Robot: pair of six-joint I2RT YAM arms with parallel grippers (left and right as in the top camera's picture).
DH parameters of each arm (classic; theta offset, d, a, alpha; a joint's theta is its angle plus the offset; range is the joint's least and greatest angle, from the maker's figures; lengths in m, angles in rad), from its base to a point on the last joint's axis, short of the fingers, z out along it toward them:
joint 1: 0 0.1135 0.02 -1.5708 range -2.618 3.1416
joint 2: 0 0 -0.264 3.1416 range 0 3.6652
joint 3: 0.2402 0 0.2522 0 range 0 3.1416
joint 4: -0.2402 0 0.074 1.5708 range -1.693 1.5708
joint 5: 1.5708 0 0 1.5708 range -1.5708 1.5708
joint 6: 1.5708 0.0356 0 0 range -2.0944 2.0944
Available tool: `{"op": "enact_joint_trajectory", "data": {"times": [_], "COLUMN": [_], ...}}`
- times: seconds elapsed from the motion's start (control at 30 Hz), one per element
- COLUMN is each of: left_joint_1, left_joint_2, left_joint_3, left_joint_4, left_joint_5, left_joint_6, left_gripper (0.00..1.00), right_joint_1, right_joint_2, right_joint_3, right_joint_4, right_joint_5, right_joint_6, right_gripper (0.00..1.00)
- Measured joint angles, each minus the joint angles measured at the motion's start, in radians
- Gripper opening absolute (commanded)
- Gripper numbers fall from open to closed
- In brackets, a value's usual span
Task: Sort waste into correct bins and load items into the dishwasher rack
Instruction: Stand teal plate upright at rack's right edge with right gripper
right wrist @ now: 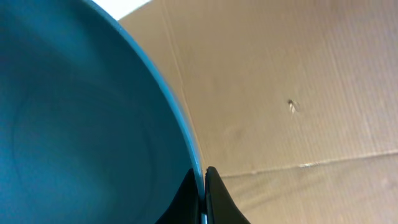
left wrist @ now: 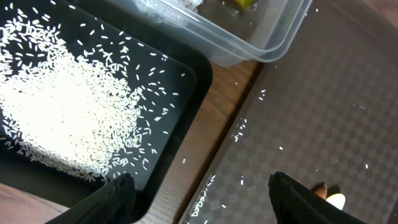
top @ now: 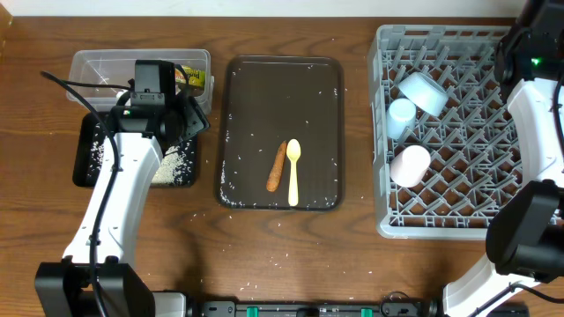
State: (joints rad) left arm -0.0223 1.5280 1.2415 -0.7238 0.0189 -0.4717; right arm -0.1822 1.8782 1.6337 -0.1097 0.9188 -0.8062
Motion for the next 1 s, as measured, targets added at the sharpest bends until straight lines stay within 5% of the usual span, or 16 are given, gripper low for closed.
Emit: {"op": "enact_joint_trajectory", "data": {"times": [0.7, 0.83, 0.93, 1.0], "left_joint_1": [0.000, 0.000, 0.000, 0.000], "left_joint_2": [0.026, 0.026, 0.026, 0.026], "left_joint_3": [0.000, 0.000, 0.000, 0.000], "left_joint_4": [0.003, 0.003, 0.005, 0.006], "left_joint_5": [0.000, 0.000, 0.000, 0.000], "left_joint_6": [0.000, 0.000, 0.000, 0.000], "left_gripper": [0.72, 0.71, 0.71, 0.71], "right_joint_1": [0.066, 0.128, 0.167, 0.180], "right_joint_2": [0.101, 0.101, 0.101, 0.107], "right_joint_3": [0.020, 0.020, 0.019, 0.014], "right_joint_4": [-0.068, -0.153, -0.229, -0.269], "right_joint_5": [0.041, 0.044, 0.034, 0.020], "right_joint_6": [-0.037, -0.031, -0.027, -0.009], "right_gripper": [0.02, 0.31, 0.90, 0.99]}}
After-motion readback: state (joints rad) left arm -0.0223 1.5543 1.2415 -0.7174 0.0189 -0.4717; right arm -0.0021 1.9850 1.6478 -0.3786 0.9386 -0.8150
